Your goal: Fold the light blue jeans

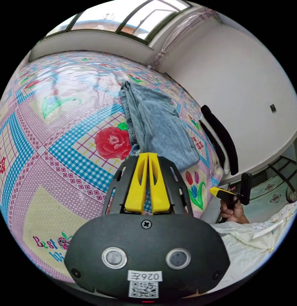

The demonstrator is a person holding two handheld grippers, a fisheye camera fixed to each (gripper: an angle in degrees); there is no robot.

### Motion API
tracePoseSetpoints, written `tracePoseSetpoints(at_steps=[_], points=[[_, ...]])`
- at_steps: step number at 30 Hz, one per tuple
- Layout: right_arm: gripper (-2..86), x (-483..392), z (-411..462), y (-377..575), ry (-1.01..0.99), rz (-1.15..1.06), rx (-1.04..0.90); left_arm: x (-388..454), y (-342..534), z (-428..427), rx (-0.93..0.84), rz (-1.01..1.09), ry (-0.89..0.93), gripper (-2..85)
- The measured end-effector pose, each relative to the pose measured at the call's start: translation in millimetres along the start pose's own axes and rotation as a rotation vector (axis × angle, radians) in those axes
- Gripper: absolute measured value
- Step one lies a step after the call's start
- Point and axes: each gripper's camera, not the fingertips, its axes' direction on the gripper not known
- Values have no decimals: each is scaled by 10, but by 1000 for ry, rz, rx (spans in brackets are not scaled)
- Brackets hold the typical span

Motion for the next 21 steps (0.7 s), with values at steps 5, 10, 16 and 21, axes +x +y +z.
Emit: tracePoseSetpoints(at_steps=[5,10,16,21], points=[[-9,246,-187,-67,-37,75,15,-7,-16,-383,105,-65,62,-10],[-8,408,-258,-306,-83,136,54,-38,-109,-631,144,-104,56,-10],[15,511,-119,-652,-66,209,55,-27,-269,-504,86,-61,62,-10],[91,648,29,-781,-173,347,60,-28,-379,-409,37,-50,130,-10]])
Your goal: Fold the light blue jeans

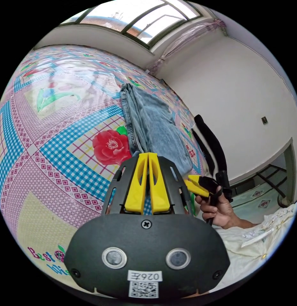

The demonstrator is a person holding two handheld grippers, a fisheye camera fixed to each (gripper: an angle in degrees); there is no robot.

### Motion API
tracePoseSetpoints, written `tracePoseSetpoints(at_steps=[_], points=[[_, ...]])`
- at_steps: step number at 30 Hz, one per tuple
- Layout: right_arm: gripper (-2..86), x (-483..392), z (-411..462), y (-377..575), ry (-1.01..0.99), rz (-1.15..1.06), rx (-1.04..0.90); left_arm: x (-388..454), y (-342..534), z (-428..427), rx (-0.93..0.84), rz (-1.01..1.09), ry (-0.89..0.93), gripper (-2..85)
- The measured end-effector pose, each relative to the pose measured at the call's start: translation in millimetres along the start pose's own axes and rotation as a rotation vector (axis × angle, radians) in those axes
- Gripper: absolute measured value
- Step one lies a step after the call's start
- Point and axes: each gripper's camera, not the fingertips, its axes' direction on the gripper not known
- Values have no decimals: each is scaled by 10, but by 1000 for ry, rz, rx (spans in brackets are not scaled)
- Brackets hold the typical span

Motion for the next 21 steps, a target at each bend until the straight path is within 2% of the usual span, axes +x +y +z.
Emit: tracePoseSetpoints(at_steps=[3,10,21], points=[[102,132,67,-60,-155,122,23,-12,-52,-42,-17,-5,26,-10],[5,270,96,-322,-137,244,30,92,-88,-127,-18,15,9,-10],[-13,445,-378,-204,-202,132,-10,108,-12,-487,-80,-67,135,-10]])
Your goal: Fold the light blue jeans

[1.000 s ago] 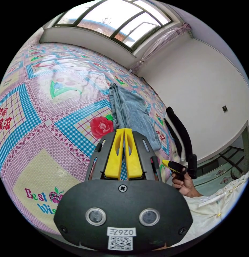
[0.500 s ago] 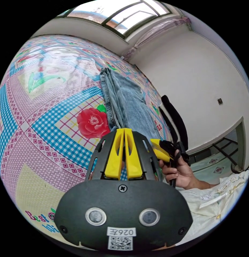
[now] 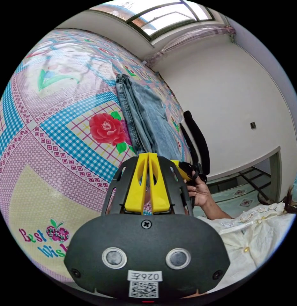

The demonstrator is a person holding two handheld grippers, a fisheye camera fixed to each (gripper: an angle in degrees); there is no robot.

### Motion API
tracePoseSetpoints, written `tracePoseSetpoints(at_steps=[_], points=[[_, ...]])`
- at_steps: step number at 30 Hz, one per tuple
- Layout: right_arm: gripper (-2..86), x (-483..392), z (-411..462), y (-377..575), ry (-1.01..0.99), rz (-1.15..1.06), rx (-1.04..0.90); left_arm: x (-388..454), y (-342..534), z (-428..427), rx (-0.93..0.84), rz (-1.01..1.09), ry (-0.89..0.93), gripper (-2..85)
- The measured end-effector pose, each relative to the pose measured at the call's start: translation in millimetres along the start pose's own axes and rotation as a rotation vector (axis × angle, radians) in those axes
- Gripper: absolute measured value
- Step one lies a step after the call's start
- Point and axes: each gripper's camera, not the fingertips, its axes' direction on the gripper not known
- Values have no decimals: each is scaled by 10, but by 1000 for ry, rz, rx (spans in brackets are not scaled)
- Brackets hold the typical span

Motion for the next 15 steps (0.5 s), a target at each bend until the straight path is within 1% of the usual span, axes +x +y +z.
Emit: tracePoseSetpoints(at_steps=[7,10,12,14,15], points=[[-13,231,-820,495,54,-40,-26,-20,-91,-215,-26,-37,-58,-10],[-12,318,-1124,776,85,-33,-6,44,-183,-76,-95,-32,-127,-9],[-10,328,-1211,906,97,-47,-2,142,-237,123,-137,19,-193,-6],[-2,313,-1224,1001,116,-54,13,191,-281,297,-176,42,-195,1],[13,300,-1209,1050,109,-56,29,195,-318,407,-204,34,-167,16]])
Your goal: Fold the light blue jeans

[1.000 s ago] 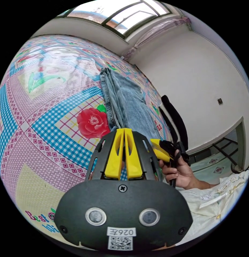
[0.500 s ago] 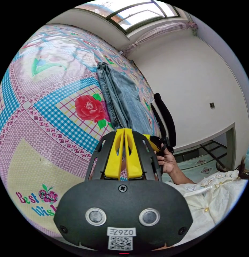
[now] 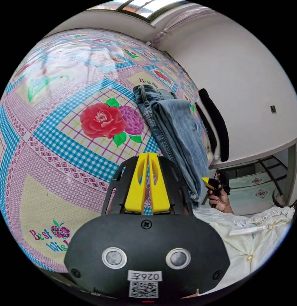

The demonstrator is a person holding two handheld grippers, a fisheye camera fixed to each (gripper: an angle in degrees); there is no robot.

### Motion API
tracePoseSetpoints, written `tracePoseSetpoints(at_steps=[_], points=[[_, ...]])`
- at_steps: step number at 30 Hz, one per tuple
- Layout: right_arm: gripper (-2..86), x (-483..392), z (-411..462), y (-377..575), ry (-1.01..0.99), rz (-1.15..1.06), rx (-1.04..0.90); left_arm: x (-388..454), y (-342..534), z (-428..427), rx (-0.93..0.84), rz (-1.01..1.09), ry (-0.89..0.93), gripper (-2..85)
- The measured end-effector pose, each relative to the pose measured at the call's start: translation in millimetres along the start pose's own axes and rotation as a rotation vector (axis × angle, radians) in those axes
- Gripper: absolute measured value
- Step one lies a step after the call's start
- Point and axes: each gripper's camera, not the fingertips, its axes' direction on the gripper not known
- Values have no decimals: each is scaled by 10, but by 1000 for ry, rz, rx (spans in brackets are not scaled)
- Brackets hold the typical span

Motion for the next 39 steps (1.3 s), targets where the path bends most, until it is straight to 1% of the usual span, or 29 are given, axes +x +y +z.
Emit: tracePoseSetpoints(at_steps=[2,6,8,11,13,14,15,16,17,18,19,21,24,28,32,33,35,38,39], points=[[38,-8,39,56,-6,12,19,-4,-85,122,-27,-21,53,47],[87,47,163,182,-99,59,76,-51,-231,226,-27,-36,105,89],[95,54,231,224,-142,74,94,-99,-267,222,-27,-46,139,100],[93,42,330,297,-130,112,121,-221,-283,188,-19,-79,192,110],[90,37,359,395,-122,150,163,-304,-276,149,2,-105,234,102],[89,29,348,422,-114,154,178,-361,-279,138,14,-101,338,87],[86,4,301,476,-90,156,218,-461,-286,164,-3,-148,453,80],[83,-39,238,518,-54,151,255,-516,-289,187,-14,-180,507,77],[82,-74,204,532,-28,142,271,-608,-292,228,-21,-222,596,38],[79,-170,136,543,42,108,299,-670,-297,247,-14,-247,617,12],[77,-288,83,527,126,60,320,-684,-302,247,-8,-254,591,6],[79,-474,52,455,242,-22,337,-578,-366,220,13,-169,389,-5],[92,-783,172,210,365,-192,315,-461,-460,288,-24,-118,306,-5],[101,-1036,640,-304,437,-392,177,-446,-484,326,-38,-91,237,19],[119,-1128,977,-730,402,-499,71,-386,-403,276,1,14,59,157],[128,-1123,1073,-870,390,-514,34,-407,-394,293,3,19,68,186],[147,-1081,1214,-1075,386,-522,-30,-478,-390,329,27,-8,138,212],[163,-921,1450,-1411,281,-492,-166,-537,-438,441,46,-40,205,224],[162,-845,1554,-1520,226,-465,-222,-542,-489,565,4,-16,281,222]])
